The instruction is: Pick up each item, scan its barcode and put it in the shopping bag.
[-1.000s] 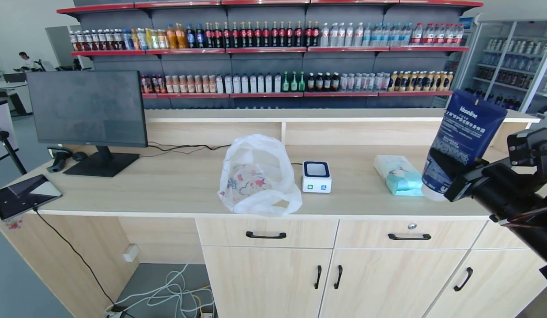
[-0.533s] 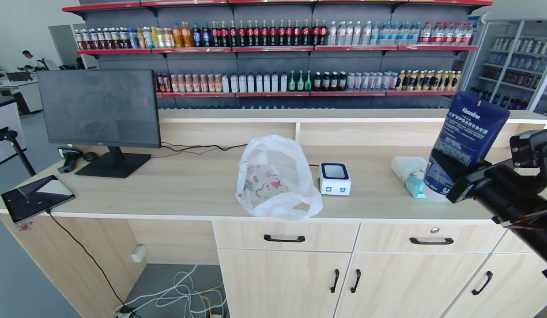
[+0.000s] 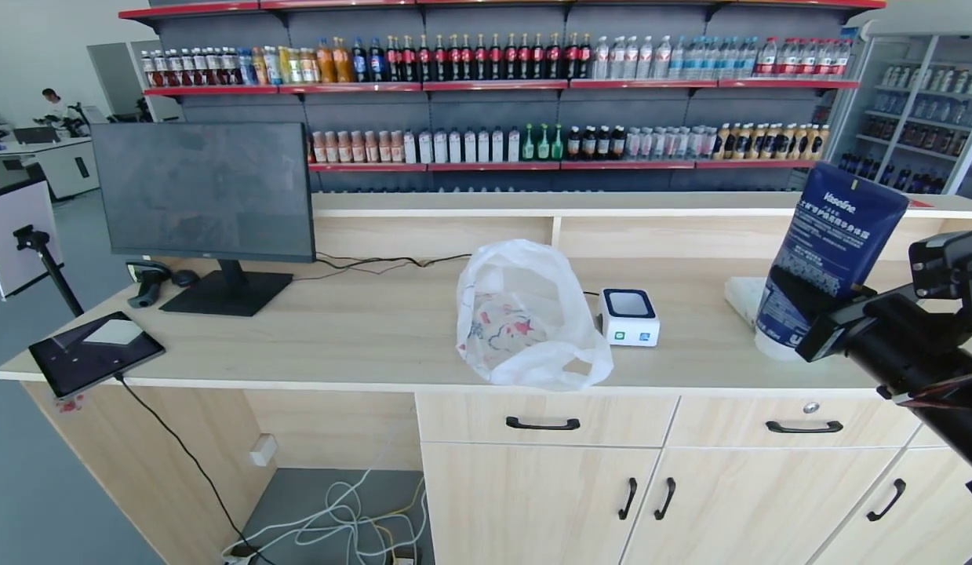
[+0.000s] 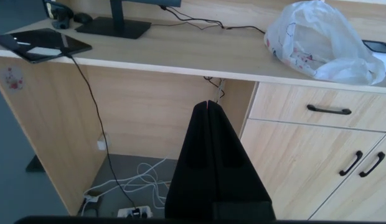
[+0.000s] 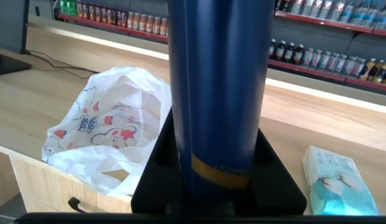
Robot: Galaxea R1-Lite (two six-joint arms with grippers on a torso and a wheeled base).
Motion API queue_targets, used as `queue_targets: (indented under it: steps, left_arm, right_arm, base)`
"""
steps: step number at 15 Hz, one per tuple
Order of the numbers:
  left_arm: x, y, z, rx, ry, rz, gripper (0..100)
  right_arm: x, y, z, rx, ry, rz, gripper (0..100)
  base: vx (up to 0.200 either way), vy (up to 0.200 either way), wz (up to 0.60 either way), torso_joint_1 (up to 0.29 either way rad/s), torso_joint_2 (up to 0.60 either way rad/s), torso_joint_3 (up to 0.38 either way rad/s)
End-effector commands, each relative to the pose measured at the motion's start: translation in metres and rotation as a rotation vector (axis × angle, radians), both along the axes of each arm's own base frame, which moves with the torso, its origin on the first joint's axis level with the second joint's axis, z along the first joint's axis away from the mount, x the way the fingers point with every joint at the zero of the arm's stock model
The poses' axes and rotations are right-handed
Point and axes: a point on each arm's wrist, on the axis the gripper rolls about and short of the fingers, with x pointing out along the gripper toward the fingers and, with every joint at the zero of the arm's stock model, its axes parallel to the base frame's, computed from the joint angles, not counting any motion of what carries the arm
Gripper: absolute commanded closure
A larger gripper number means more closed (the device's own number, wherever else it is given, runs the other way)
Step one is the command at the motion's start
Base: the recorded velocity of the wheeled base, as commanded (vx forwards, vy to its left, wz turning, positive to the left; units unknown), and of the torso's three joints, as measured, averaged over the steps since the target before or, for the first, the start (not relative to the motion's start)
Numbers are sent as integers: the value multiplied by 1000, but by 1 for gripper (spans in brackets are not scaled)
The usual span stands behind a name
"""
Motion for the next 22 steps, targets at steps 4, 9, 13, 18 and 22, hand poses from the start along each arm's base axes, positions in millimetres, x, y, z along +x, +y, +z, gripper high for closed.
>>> queue_targets:
  steps: [4,9,13,18,22]
  left_arm:
    - [0,0,0,0,0,0,100]
    - [0,0,0,0,0,0,100]
    - [0,0,0,-2,-2,0,100]
    - [0,0,0,-2,0,0,100]
    - [0,0,0,0,0,0,100]
  right_arm:
    - [0,1,-3,-2,12,3,100]
    - [1,1,-4,-2,17,5,100]
    - [1,1,-4,-2,15,6,100]
    - [3,2,-3,-2,11,9,100]
    - [16,22,7,35,-30,90,100]
  base:
    - [200,0,0,-7,-6,0]
    - [120,0,0,11,9,0]
    - [0,0,0,0,0,0]
    - [0,0,600,-1,1,3]
    - [0,0,0,0,0,0]
